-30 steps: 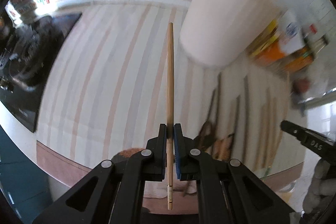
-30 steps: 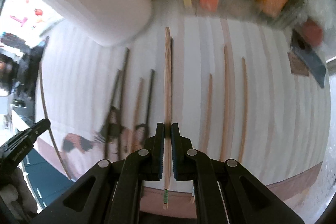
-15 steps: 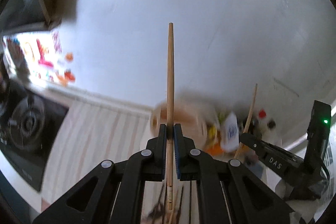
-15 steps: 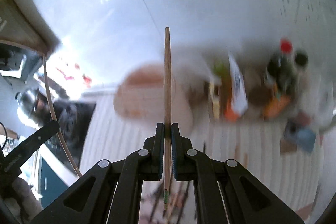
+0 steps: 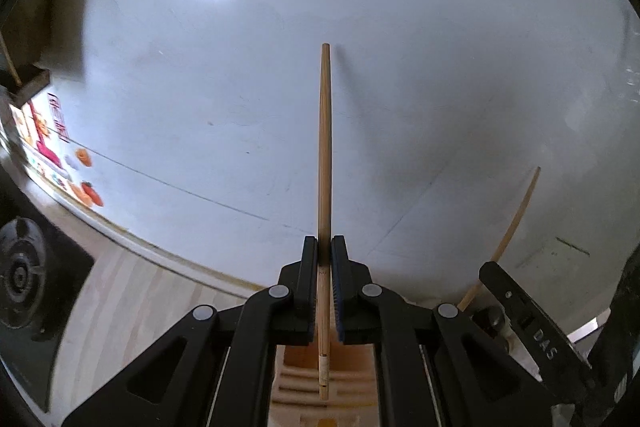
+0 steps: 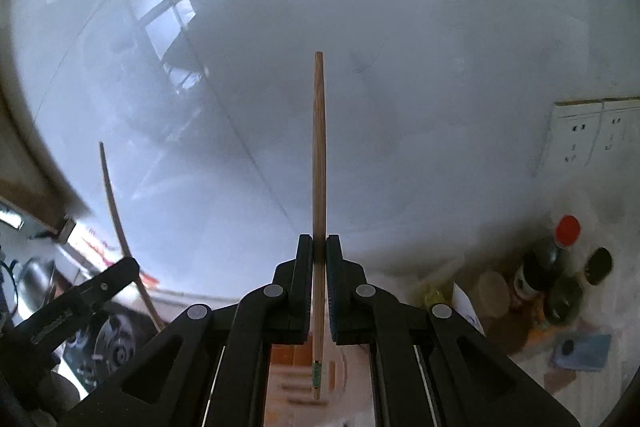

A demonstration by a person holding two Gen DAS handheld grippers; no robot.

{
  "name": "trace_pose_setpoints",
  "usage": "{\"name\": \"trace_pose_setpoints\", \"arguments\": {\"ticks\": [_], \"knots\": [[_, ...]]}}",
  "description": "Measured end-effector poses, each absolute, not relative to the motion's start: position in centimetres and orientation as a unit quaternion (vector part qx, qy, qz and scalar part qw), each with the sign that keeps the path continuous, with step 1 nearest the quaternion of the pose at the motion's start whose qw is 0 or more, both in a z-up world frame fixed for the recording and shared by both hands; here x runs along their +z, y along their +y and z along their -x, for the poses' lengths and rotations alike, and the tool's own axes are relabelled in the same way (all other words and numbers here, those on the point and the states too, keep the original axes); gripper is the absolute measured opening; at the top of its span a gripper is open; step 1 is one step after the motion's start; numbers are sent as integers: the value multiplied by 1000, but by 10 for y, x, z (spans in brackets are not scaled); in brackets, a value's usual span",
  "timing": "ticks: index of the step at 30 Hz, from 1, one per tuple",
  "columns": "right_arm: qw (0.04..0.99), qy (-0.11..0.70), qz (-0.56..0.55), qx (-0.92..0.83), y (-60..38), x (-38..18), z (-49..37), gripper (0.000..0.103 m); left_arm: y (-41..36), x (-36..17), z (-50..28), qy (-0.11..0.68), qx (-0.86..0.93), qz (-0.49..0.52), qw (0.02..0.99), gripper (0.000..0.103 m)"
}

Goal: Organize utensils
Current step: 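Lift both chopsticks and lower them into the cream chopstick holder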

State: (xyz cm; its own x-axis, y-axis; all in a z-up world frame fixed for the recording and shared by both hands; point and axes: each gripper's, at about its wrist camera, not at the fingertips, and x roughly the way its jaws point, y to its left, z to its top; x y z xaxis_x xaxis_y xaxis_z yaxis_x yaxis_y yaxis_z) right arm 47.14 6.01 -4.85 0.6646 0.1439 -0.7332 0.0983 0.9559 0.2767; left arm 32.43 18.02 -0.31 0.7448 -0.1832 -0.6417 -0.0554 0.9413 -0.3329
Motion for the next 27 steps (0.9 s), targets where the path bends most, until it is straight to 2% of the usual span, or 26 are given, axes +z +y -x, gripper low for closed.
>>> {"name": "trace_pose_setpoints", "arguments": {"ticks": [4,10,25,27], "knots": [[910,386,-154,10,64,-63,-478,7,179,-26,-353,349,-34,170,921,4],[916,372,-150,16,77,-81,-479,7,184,-59,-349,370,-40,163,914,4],[903,413,-106,53,117,-98,-479,7,208,-105,-326,417,-71,108,900,4],[897,425,-106,60,118,-100,-480,7,210,-106,-342,429,-81,106,893,4]]}}
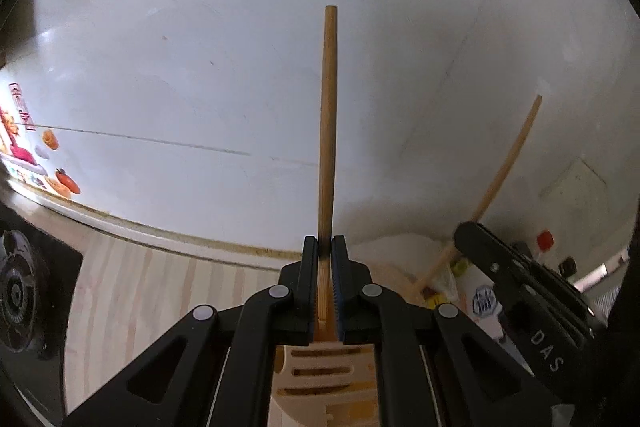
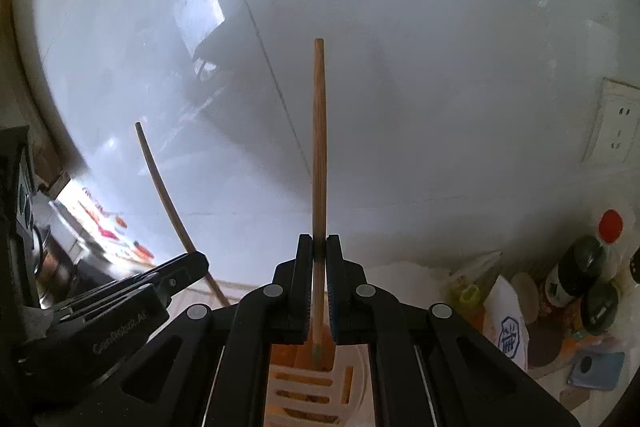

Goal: Organize utensils
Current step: 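Open both tools to release the chopsticks and pull back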

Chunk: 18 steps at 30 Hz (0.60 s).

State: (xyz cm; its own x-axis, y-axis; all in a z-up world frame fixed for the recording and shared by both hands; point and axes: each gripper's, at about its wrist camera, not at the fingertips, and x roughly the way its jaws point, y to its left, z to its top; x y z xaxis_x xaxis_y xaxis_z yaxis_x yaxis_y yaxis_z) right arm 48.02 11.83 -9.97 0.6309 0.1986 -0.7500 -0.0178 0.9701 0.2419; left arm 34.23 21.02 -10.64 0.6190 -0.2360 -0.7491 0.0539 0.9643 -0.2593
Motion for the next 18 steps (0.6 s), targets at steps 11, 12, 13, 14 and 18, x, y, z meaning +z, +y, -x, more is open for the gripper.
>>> {"name": "trace_pose_setpoints", "arguments": {"ticks": [11,12,13,14,18], "knots": [[866,478,-121,80,99,-97,-469,37,236,-79,-317,420,-58,92,901,69],[868,475,-127,76,92,-91,-464,39,242,-78,-309,414,-44,87,905,76],[869,472,-132,73,85,-86,-458,42,243,-75,-302,411,-35,84,907,76],[871,468,-137,65,78,-80,-451,45,247,-77,-296,409,-27,80,909,77],[875,461,-146,33,60,-65,-419,60,254,-88,-262,411,-3,70,909,103]]}}
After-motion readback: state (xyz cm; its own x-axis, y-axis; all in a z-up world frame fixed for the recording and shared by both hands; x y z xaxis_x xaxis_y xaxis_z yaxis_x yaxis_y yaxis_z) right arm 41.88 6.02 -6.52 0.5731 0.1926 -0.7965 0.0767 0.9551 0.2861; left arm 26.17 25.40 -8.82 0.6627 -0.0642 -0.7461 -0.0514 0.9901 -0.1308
